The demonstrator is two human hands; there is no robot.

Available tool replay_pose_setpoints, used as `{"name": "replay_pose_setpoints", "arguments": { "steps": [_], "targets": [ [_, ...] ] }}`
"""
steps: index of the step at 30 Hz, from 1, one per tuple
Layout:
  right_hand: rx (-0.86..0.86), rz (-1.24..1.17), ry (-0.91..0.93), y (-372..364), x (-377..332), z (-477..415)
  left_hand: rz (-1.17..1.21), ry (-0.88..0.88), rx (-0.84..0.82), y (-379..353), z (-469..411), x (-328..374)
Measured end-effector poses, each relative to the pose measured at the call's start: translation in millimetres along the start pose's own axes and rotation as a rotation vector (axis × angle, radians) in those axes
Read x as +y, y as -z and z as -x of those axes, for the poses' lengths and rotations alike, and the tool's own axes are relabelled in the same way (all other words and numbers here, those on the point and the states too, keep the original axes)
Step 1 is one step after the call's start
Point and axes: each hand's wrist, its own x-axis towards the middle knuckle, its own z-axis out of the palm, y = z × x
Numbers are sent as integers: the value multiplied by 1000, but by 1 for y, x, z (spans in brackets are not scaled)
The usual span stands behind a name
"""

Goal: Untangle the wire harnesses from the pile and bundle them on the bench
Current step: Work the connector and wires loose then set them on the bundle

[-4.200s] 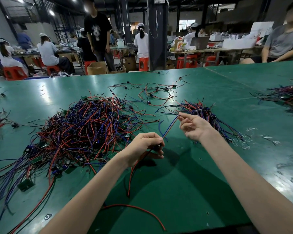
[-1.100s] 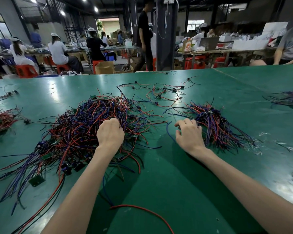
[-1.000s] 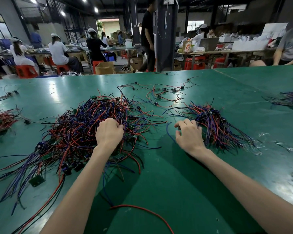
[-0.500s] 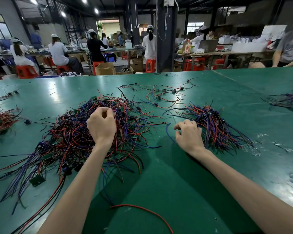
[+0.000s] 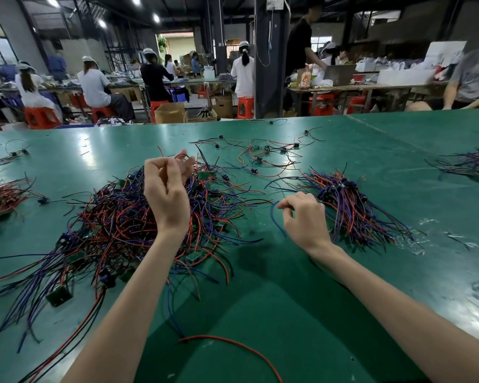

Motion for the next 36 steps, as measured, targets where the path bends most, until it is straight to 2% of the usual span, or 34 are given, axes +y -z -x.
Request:
{"name": "replay_pose_setpoints", "arguments": {
  "steps": [1, 3, 6, 9, 13, 16, 18, 20, 25, 27, 30, 33, 34, 36],
  "targets": [
    [6, -66, 6, 2, -4, 1, -5, -10, -35, -3, 4, 1],
    [-59, -345, -74, 6, -14, 0, -16, -40, -138, -7, 12, 3],
    [-325, -918, -374, 9, -27, -3, -4, -36, -408, -15, 33, 6],
    [-539, -1325, -686, 9, -29, -5, -58, -58, -681, -23, 57, 6],
    [-641, -1458, -850, 10, -21, -5, -298, -342, -1020, -33, 84, 0],
    [-633, -1505, -842, 13, -15, -3, -348, -367, -1146, -35, 97, -2],
    [-569, -1498, -793, 14, -13, -4, -326, -300, -1127, -35, 96, -3],
    [-516, -1466, -755, 16, -11, -6, -296, -245, -1025, -33, 91, -4],
    [-433, -1384, -635, 20, -9, -8, -222, -291, -479, -30, 76, -9],
    [-436, -1381, -593, 21, -9, -8, -139, -130, -330, -31, 71, -10],
    [-473, -1399, -582, 22, -10, -7, 142, 283, -281, -31, 60, -12],
    [-510, -1428, -625, 21, -10, -7, 552, 856, -469, -21, 46, -15],
    [-514, -1443, -650, 20, -9, -7, 640, 972, -569, -18, 43, -13],
    [-507, -1449, -683, 20, -10, -7, 683, 1037, -757, -16, 42, -12]
  ]
}}
